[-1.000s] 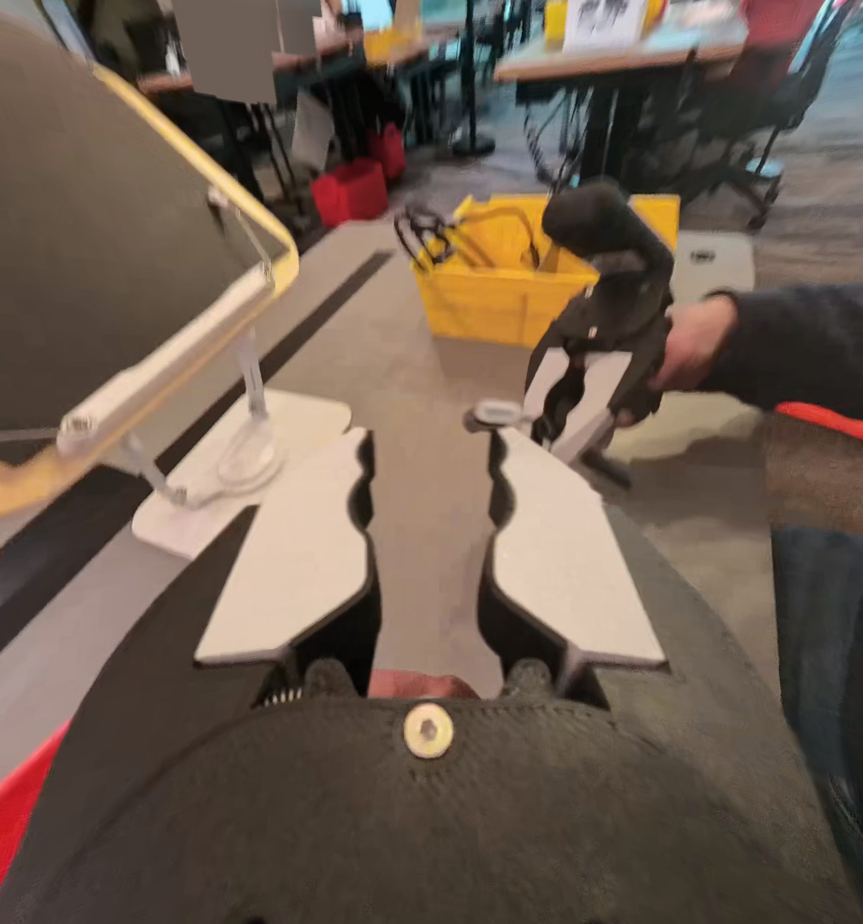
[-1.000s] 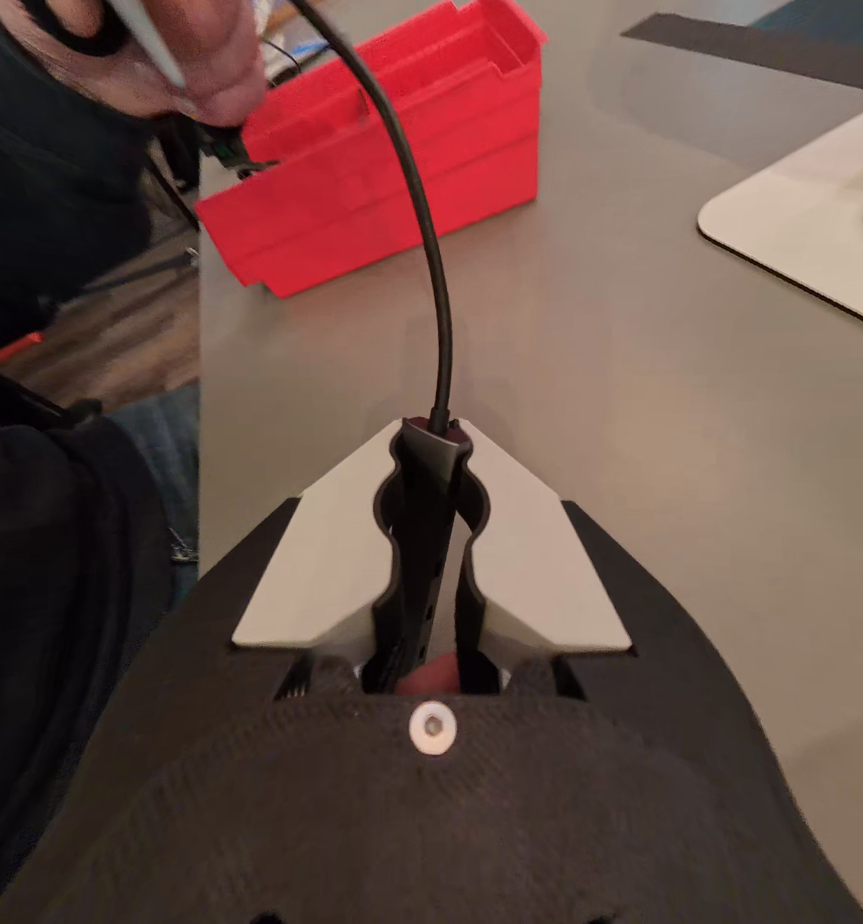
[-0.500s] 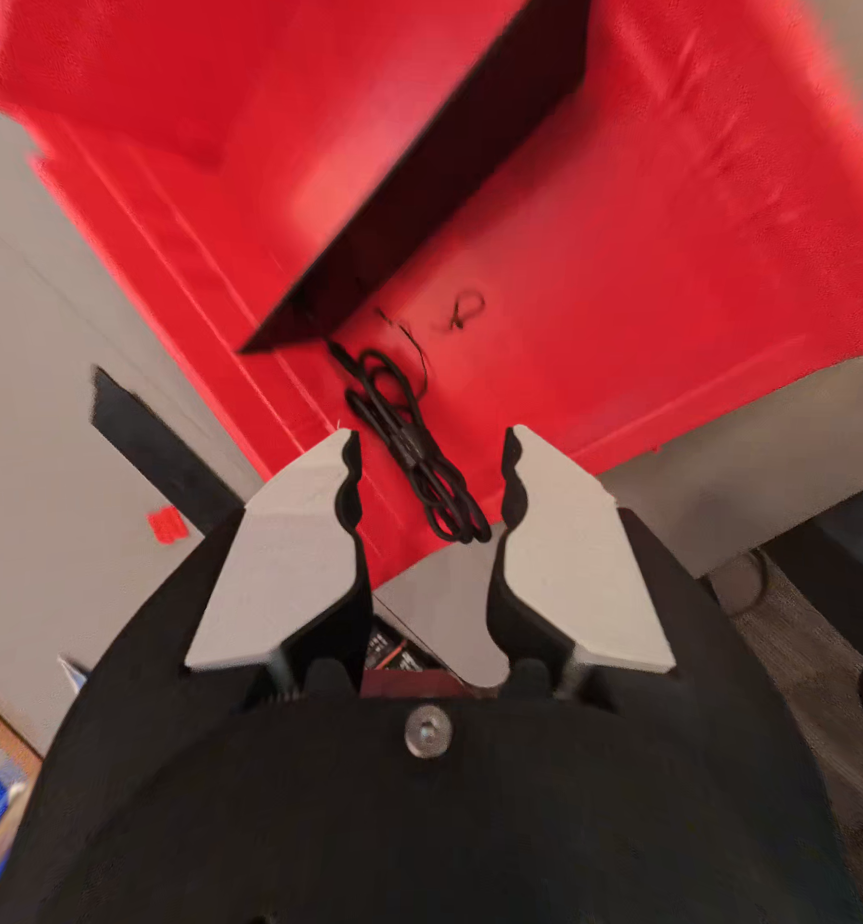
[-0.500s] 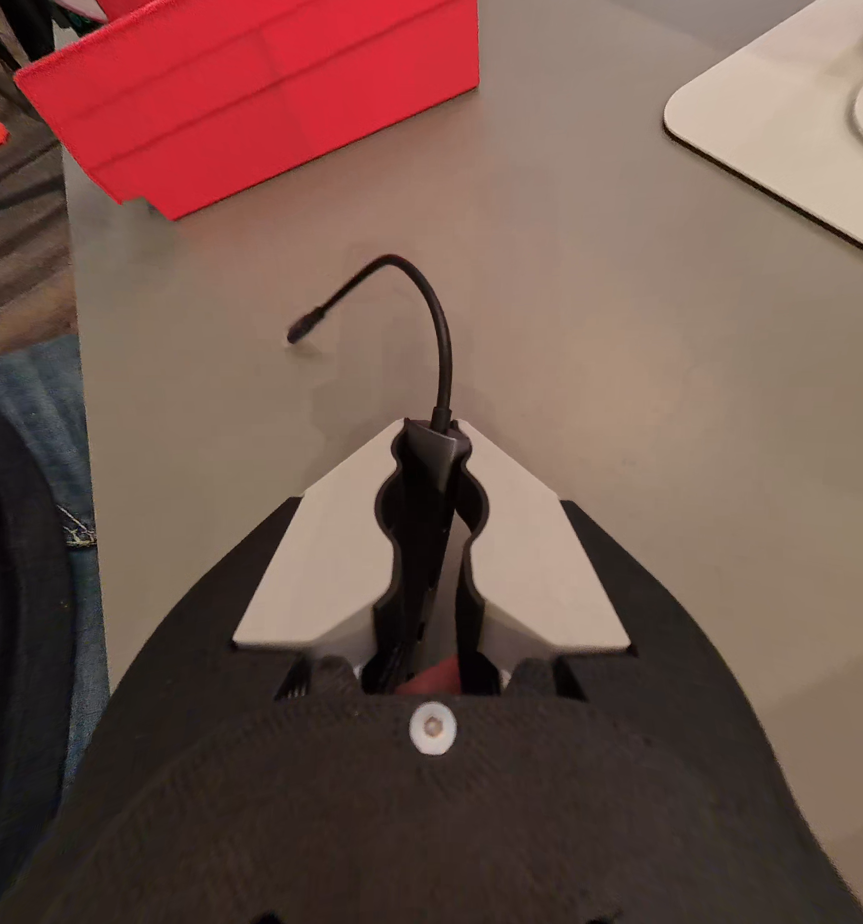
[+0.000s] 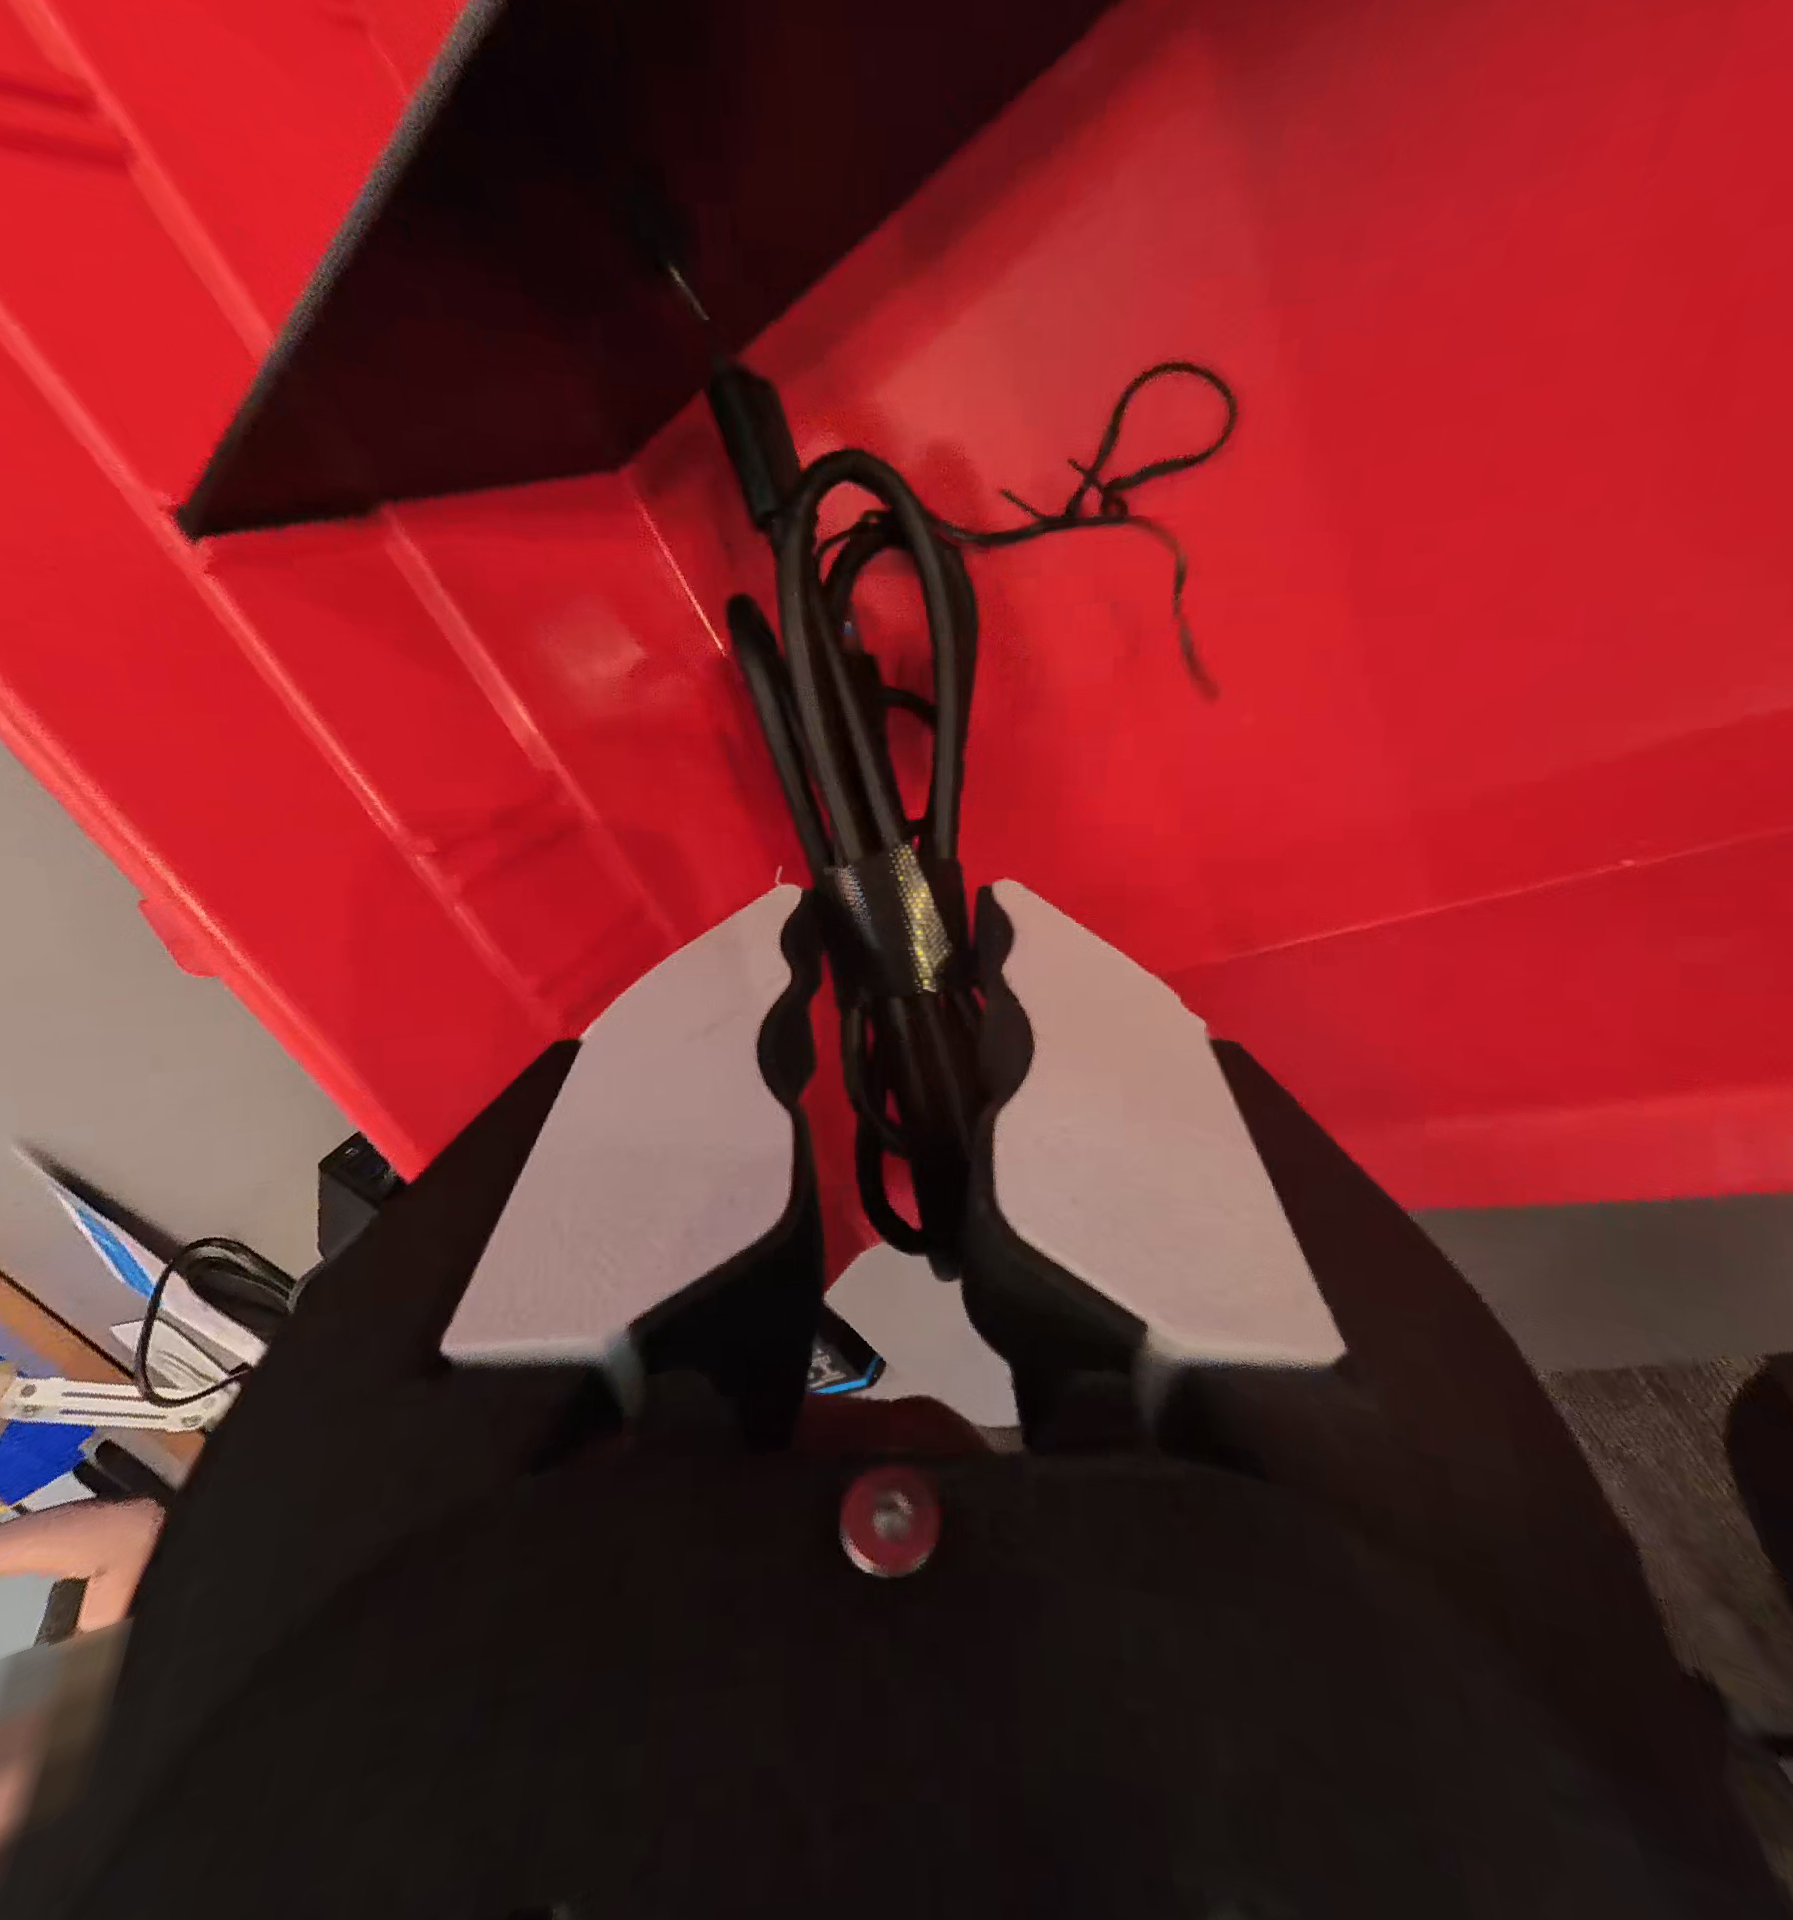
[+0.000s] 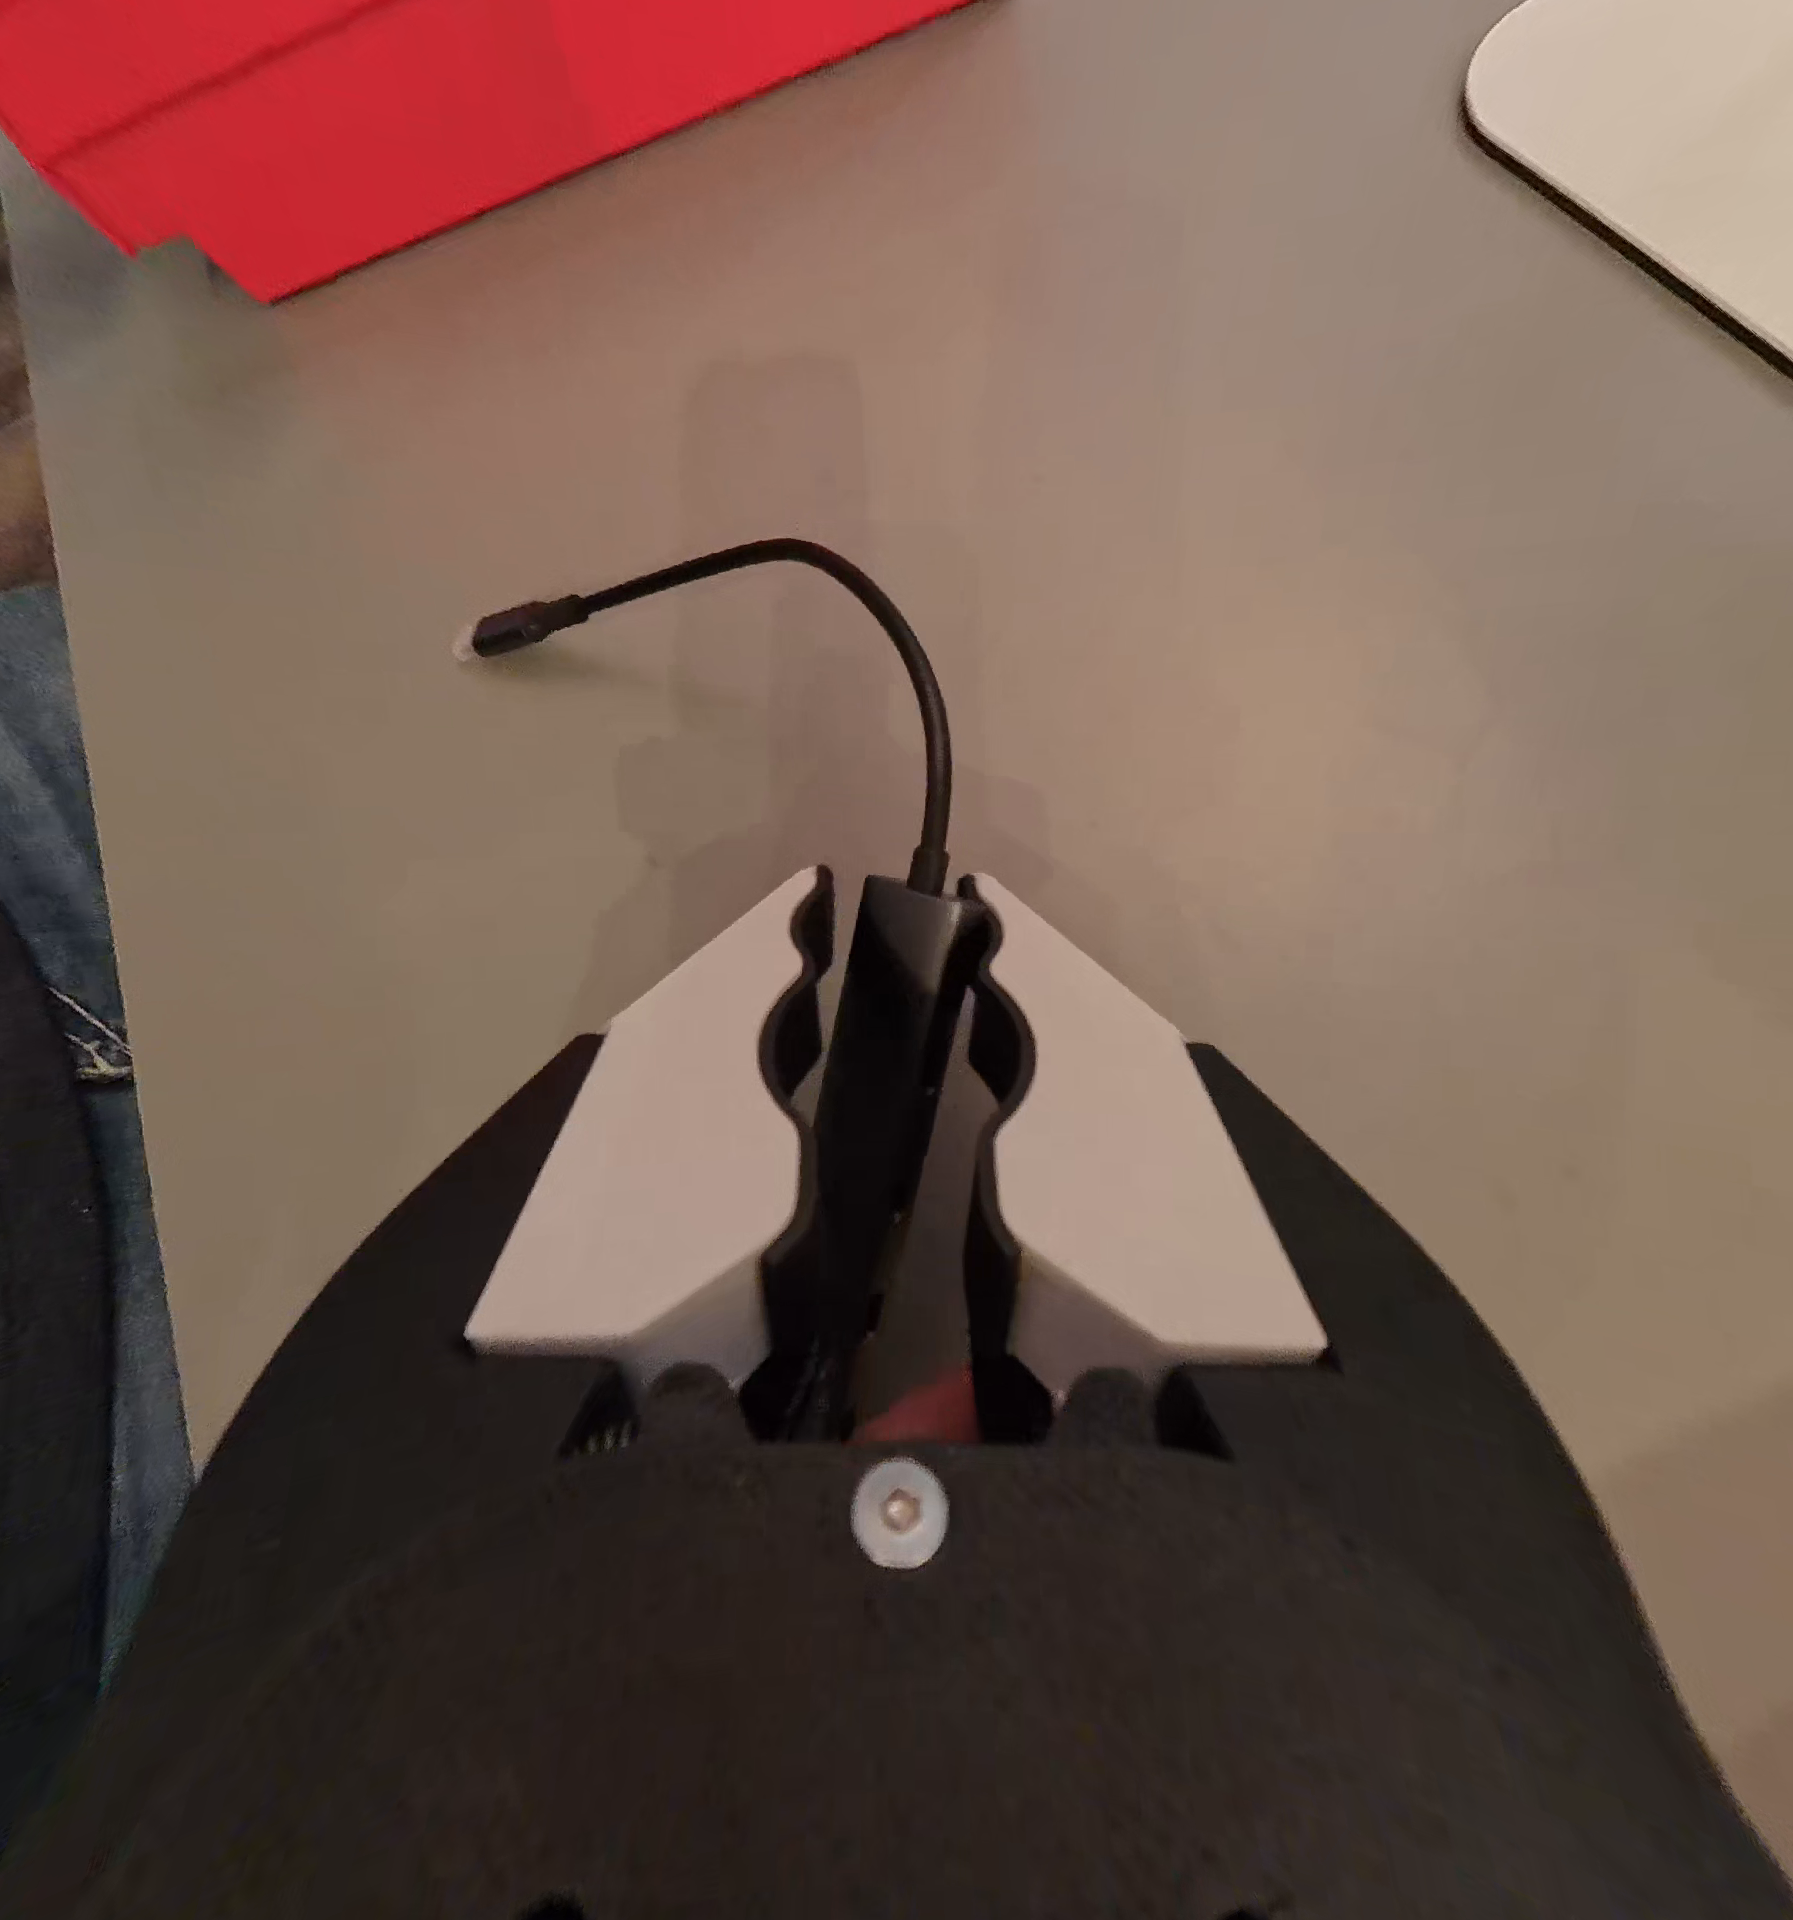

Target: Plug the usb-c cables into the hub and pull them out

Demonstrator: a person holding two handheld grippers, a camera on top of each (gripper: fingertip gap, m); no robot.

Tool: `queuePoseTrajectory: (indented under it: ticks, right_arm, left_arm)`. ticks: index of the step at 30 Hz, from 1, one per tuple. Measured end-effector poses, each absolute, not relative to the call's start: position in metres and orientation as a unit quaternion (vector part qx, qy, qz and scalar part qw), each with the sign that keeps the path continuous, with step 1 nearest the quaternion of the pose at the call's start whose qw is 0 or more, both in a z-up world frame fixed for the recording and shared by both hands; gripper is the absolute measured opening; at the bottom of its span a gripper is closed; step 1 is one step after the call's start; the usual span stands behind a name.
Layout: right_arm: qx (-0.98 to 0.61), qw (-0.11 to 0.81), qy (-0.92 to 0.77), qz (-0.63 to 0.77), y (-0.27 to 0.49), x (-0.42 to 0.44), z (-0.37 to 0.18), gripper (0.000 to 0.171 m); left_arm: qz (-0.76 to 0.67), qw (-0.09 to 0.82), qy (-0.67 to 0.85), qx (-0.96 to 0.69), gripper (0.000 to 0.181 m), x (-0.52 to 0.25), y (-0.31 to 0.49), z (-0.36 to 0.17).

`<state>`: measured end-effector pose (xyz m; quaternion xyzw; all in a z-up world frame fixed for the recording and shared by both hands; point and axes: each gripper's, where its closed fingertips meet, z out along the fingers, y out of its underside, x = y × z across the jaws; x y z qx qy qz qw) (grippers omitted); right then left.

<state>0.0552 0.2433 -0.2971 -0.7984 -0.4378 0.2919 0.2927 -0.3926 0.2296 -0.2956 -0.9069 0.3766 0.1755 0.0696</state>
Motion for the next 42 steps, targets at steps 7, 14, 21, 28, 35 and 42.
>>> queuePoseTrajectory:
  ticks: [7, 14, 21, 28, 35, 42]
  right_arm:
    - [-0.789, 0.289, -0.479, 0.255, 0.242, 0.056, -0.299, 0.056]
    - [-0.769, 0.361, -0.491, 0.194, 0.255, 0.057, -0.269, 0.056]
    - [-0.679, 0.456, -0.474, 0.327, 0.216, -0.004, -0.179, 0.055]
    - [-0.626, 0.451, -0.382, 0.508, 0.193, -0.064, -0.128, 0.062]
    - [-0.602, 0.422, -0.321, 0.598, 0.199, -0.058, -0.120, 0.028]
    - [-0.606, 0.440, -0.266, 0.607, 0.210, -0.034, -0.124, 0.013]
  left_arm:
    - [0.119, 0.167, 0.354, -0.912, 0.024, -0.379, 0.233, -0.273]
    - [0.016, 0.299, 0.318, -0.900, 0.023, -0.352, 0.232, -0.225]
    - [-0.074, 0.428, 0.348, -0.831, 0.023, -0.274, 0.227, -0.159]
    - [-0.124, 0.497, 0.462, -0.724, 0.023, -0.133, 0.202, -0.138]
    - [-0.146, 0.516, 0.513, -0.670, 0.023, -0.056, 0.186, -0.151]
    - [-0.143, 0.538, 0.491, -0.670, 0.025, -0.041, 0.197, -0.151]
